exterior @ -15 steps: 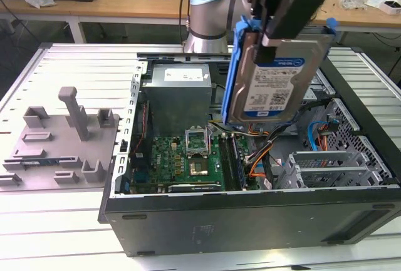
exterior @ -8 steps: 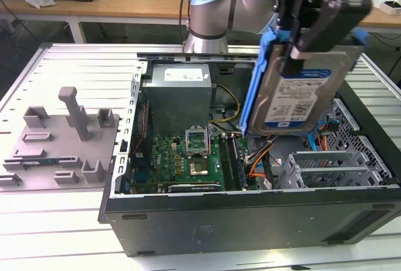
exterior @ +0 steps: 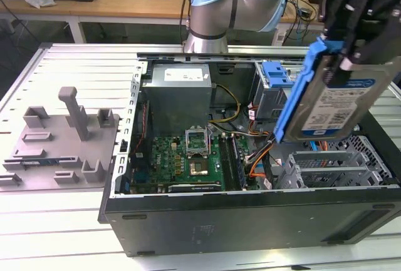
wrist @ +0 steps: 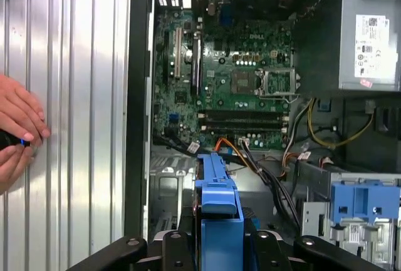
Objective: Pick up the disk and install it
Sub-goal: 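Insert the disk into the insertion slot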
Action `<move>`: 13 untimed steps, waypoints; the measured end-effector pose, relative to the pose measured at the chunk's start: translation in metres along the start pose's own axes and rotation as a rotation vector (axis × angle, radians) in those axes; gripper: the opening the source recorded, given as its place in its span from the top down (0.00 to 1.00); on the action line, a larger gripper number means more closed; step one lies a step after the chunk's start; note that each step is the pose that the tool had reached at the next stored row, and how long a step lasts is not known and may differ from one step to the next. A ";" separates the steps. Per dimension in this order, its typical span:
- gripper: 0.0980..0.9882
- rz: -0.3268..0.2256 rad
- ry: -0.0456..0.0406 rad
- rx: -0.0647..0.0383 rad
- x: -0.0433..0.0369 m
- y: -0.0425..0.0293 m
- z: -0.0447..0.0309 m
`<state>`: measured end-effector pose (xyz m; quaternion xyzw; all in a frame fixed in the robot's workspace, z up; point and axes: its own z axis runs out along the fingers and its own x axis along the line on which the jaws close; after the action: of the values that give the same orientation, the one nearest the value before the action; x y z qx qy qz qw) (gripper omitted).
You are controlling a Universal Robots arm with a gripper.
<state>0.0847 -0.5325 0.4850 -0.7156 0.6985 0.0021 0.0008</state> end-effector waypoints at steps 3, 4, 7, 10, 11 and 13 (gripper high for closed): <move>0.70 0.000 0.0000 0.000 0.0007 -0.0135 0.0012; 0.70 0.000 0.0001 0.000 0.0009 -0.0161 0.0015; 0.70 0.000 0.0012 0.000 0.0011 -0.0219 0.0022; 0.70 0.000 0.0024 0.000 0.0012 -0.0249 0.0032; 0.70 0.000 0.0028 0.000 0.0013 -0.0249 0.0034; 0.70 0.000 0.0029 0.000 0.0013 -0.0249 0.0034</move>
<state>0.1096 -0.5331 0.4816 -0.7156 0.6985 0.0011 -0.0002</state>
